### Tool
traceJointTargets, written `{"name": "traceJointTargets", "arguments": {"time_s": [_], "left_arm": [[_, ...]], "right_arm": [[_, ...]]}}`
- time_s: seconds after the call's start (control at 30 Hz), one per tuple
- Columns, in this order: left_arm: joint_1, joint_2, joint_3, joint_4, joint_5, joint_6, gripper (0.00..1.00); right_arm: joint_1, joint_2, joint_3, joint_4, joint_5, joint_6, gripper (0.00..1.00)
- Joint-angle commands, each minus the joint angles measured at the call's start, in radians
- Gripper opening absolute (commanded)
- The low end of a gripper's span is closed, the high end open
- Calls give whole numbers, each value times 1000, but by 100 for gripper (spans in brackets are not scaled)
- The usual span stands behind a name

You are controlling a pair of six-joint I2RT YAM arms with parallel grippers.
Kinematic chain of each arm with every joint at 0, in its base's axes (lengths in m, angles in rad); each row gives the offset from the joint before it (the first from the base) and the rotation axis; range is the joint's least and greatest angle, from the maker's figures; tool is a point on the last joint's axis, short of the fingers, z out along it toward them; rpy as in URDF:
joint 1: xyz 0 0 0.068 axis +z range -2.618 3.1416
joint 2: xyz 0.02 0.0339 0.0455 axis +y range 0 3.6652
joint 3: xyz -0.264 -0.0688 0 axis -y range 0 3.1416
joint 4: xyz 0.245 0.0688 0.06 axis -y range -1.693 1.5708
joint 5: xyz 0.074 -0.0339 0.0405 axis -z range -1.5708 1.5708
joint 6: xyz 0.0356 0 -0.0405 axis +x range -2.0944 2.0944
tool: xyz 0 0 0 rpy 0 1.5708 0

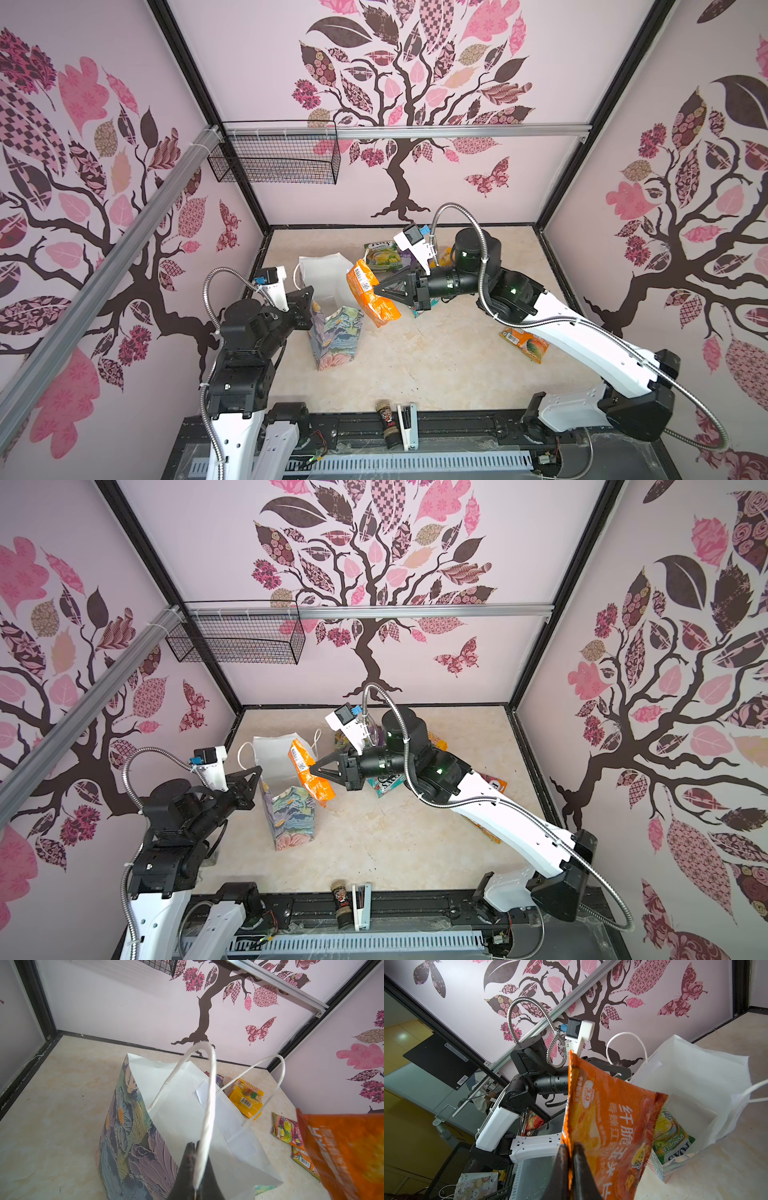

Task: Place the snacks into the paper bag
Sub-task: 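Lift the orange bag with the right gripper and carry it toward the paper bag, then lower the orange bag into the paper bag and open the right gripper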

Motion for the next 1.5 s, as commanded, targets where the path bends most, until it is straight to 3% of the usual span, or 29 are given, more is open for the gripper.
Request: {"name": "traceJointTargets", "arguments": {"time_s": [0.0,0.57,0.93,1.17,1.47], "left_arm": [[6,-8,-23,21,3,7,0],[6,-15,-23,26,14,8,0],[7,-19,-24,22,6,10,0],[7,-20,-28,24,11,7,0],[7,-25,-28,22,6,9,0]], "right_arm": [[6,51,63,50,-41,16,0],[6,281,297,86,-92,47,0],[5,486,569,-89,-112,-56,0],[-17,500,539,-80,-109,-59,0],[-52,443,366,50,-104,19,0]]}}
